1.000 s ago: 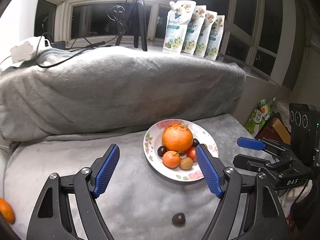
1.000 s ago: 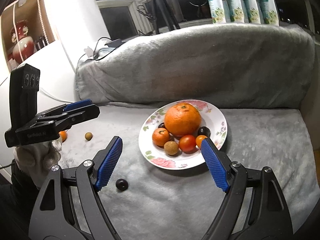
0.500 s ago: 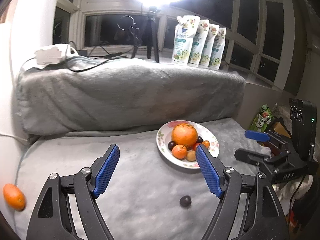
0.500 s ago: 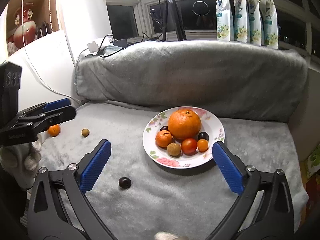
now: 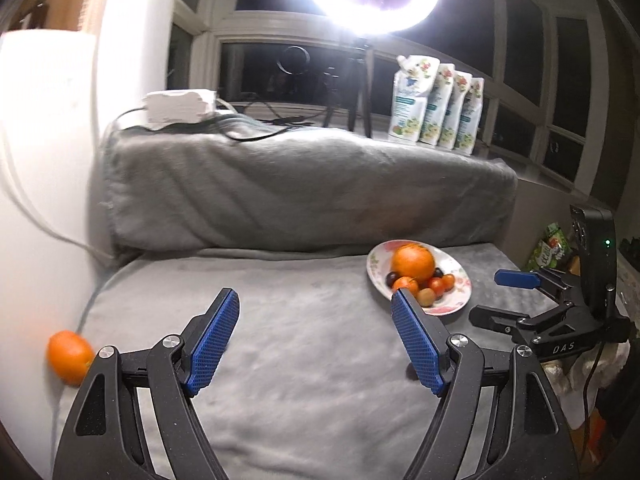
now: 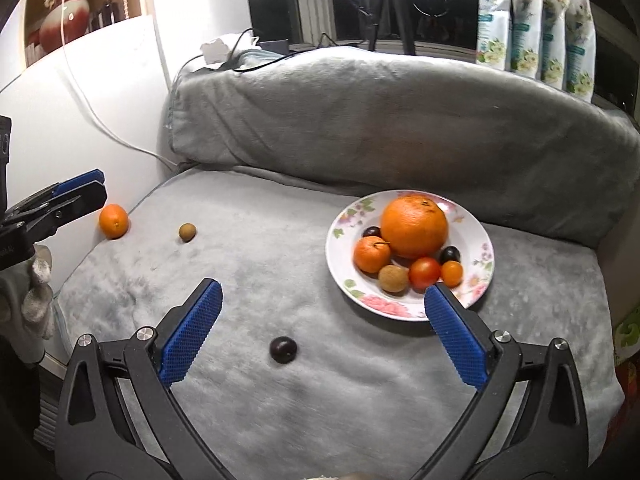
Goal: Organize fruits
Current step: 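Withdraw both tools from the plate toward the large orange by the wall, then reach the right tool to the large orange and close on it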
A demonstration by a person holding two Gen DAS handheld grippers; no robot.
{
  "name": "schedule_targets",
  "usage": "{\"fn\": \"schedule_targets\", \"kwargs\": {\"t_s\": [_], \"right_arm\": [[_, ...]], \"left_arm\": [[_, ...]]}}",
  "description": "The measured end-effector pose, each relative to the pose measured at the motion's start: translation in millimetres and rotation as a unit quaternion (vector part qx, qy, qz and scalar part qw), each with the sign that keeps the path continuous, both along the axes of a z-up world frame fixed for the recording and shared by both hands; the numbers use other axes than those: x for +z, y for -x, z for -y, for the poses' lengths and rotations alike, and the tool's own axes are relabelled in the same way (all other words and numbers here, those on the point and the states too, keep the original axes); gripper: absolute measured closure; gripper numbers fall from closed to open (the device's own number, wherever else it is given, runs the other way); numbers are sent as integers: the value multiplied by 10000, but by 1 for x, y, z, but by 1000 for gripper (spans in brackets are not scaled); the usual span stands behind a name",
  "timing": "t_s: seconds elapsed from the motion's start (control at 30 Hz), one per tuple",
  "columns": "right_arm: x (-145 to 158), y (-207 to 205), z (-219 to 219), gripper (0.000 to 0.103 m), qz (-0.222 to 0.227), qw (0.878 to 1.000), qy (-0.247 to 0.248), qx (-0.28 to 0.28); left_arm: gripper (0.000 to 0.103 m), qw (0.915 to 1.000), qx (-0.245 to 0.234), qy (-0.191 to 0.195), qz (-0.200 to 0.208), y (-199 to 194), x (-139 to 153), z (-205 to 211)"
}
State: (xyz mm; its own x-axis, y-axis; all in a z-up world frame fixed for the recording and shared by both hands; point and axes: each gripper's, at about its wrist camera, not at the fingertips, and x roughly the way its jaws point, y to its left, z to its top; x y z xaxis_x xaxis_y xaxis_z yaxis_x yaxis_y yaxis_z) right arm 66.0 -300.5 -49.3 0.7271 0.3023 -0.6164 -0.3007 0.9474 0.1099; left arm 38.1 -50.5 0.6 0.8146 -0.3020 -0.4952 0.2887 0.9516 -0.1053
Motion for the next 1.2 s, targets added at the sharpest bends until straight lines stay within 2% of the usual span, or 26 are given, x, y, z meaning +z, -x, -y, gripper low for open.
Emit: {"fn": "schedule_targets", "kwargs": {"t_s": [0.27, 0.43, 0.57, 0.73, 0.97, 1.17, 1.2], "right_arm": [[12, -2, -25, 0, 156, 9993, -44, 333], [17, -16, -44, 0, 35, 9978, -293, 590], [18, -27, -68, 1, 11, 9958, -294, 865], [21, -44, -100, 4, -90, 9903, -457, 1307], [21, -76, -157, 4, -488, 9713, -909, 2145], [14, -101, -218, 5, -883, 9493, -1128, 2800], [12, -105, -229, 11, -968, 9451, -1162, 2898]], "left_arm": [[24, 9983, 563, -19, -122, 19, -14, -47], [24, 9960, 861, -71, -228, 25, -25, -68], [24, 9936, 1074, -113, -322, 31, -35, -83], [24, 9898, 1373, -33, -375, 38, -44, -104], [24, 9804, 1899, 320, -412, 46, -55, -137], [25, 9730, 2225, 418, -456, 42, -62, -157], [25, 9716, 2266, 468, -489, 40, -65, -161]]}}
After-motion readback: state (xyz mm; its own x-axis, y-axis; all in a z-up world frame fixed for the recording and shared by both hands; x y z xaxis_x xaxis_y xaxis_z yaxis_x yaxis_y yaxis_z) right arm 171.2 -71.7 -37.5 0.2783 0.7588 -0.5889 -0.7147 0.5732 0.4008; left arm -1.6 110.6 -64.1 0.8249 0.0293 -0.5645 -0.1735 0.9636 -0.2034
